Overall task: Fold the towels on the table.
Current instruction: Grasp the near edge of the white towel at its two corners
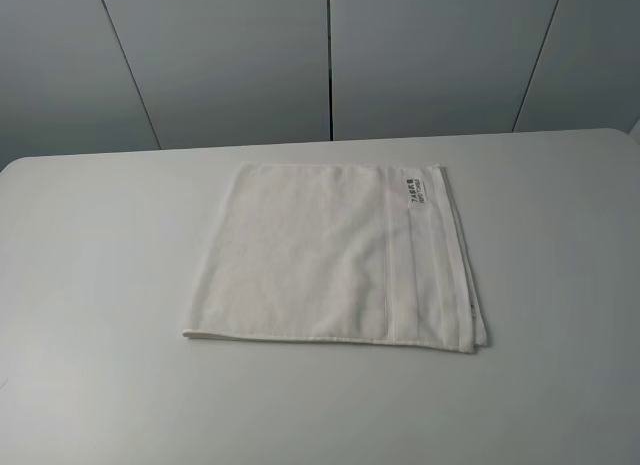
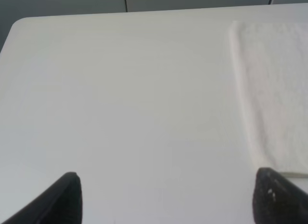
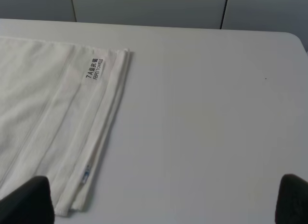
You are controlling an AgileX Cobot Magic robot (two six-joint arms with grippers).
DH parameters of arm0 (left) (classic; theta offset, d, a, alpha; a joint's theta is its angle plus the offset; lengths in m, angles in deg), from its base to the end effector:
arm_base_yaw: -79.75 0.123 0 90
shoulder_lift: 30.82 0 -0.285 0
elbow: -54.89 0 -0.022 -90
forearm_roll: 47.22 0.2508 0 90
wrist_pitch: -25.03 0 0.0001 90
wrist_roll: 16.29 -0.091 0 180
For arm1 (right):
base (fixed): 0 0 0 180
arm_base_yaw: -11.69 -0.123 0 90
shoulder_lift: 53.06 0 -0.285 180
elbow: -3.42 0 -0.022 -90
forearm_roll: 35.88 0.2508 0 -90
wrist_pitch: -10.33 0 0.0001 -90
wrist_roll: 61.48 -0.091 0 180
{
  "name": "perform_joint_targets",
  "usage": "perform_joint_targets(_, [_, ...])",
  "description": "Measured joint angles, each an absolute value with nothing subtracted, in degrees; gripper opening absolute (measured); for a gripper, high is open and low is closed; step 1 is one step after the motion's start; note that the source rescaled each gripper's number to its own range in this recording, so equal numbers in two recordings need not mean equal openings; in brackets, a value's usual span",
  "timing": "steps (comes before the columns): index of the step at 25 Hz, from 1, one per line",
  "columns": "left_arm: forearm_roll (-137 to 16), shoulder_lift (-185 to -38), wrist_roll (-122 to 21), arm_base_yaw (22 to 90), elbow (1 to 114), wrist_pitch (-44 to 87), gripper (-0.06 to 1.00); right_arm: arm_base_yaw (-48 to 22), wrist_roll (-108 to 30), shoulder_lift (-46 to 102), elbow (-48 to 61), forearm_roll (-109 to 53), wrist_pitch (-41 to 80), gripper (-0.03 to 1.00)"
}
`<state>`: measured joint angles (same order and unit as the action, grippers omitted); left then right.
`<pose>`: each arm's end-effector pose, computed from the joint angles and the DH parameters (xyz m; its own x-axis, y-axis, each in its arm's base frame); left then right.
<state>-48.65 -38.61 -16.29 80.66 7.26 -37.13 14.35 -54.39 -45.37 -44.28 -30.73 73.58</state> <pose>-0.0077 -0.0021 0.2799 -0.4628 -0.0190 -0.8862 -0.0017 0.9998 -0.0205 -0.0085 0.0077 0.2783 -0.4737 -0.0609 -0.8786 -0.0637 0.9974 -0.0348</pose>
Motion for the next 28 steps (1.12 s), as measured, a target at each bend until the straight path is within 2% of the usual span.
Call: perform_joint_targets(28, [-48.7,-38.6,-16.3,80.7,7.3,-37.1,0.92,14.4,-54.4,-45.4,-44.3,-30.7,73.6,1.00])
